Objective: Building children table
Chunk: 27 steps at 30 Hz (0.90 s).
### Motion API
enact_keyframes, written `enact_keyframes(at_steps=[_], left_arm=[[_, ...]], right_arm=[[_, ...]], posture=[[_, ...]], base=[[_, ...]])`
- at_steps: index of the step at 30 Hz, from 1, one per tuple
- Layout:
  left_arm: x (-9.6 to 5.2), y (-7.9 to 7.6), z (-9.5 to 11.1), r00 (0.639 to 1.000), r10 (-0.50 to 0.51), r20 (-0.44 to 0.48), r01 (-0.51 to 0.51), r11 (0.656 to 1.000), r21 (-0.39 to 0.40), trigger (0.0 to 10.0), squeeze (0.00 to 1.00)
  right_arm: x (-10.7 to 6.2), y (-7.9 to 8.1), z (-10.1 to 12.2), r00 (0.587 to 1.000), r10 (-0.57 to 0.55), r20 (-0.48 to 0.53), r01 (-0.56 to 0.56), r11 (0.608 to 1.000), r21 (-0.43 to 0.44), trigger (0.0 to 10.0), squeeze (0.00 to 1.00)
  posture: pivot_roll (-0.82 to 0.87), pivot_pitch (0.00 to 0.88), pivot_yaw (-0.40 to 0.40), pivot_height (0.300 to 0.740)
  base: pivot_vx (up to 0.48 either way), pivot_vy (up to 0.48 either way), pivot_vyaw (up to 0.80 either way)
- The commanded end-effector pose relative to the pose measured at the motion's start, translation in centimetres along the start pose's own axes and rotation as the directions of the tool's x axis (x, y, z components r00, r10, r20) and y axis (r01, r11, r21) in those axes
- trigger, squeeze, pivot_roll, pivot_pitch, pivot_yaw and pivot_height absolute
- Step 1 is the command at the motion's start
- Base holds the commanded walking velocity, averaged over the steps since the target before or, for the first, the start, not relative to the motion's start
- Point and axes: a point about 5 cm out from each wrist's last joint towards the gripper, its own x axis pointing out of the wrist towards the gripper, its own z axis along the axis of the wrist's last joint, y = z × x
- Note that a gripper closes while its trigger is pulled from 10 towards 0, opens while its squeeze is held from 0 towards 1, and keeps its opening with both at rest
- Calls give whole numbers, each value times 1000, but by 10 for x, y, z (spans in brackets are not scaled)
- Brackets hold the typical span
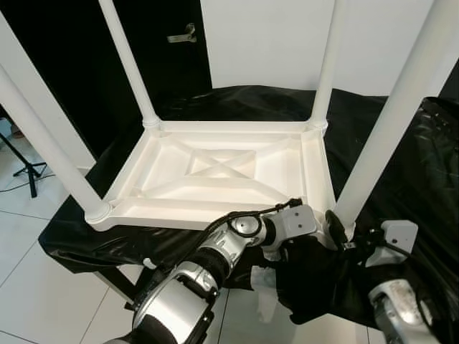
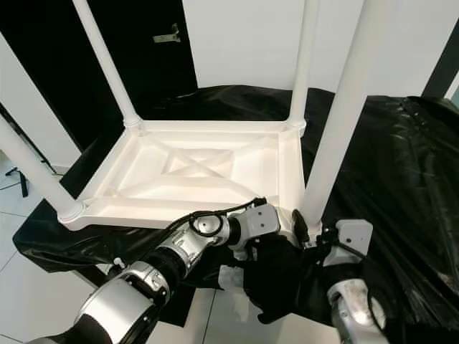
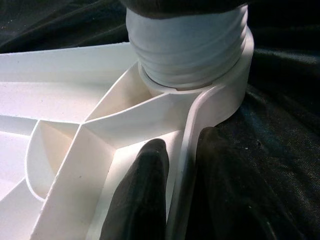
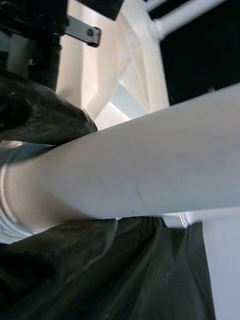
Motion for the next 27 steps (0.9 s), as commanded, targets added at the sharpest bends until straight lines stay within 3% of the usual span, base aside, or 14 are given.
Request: enact_keyframes(at_steps=[1,6,7,8,17,18,19,20,21,27], left_arm=[[5,-25,-42,974,110,-198,-132,986,-102,10000,0],[4,-23,-42,973,117,-199,-140,985,-102,10000,0],[3,-22,-42,972,122,-200,-144,984,-102,10000,0],[2,-22,-43,971,127,-202,-149,984,-101,10000,0],[0,-22,-47,970,128,-207,-151,983,-100,10000,0],[0,-22,-47,970,126,-208,-149,984,-97,10000,0],[0,-22,-47,970,126,-208,-149,984,-97,10000,0],[-1,-21,-47,970,125,-209,-147,985,-94,10000,0],[-2,-21,-47,970,124,-209,-146,985,-92,10000,0],[-3,-20,-49,970,121,-212,-143,986,-89,10000,0]], right_arm=[[5,0,-7,999,29,-42,-28,1000,7,10000,1000],[13,-6,0,999,49,-22,-50,999,-14,10000,1000],[15,-6,1,997,70,-22,-70,997,-20,10000,808],[16,-5,1,995,101,-24,-101,995,-25,10000,0],[22,-2,8,933,355,-60,-358,933,-47,10000,0],[22,-6,6,919,383,-91,-389,919,-60,5765,0],[22,-6,6,919,383,-91,-389,919,-60,5765,0],[21,-9,3,909,399,-120,-408,911,-61,980,0],[20,-11,1,904,405,-139,-416,908,-59,0,0],[13,-16,-8,922,353,-159,-363,931,-32,0,0]], posture=[[39,0,78,740],[53,0,70,740],[55,0,68,740],[58,0,66,740],[68,0,69,740],[72,0,75,740],[72,0,75,740],[78,0,83,740],[80,0,84,740],[93,0,91,740]], base=[[0,0,0],[0,0,0],[0,0,0],[0,0,0],[0,0,0],[0,0,0],[0,0,0],[0,0,0],[0,0,0],[0,0,0]])
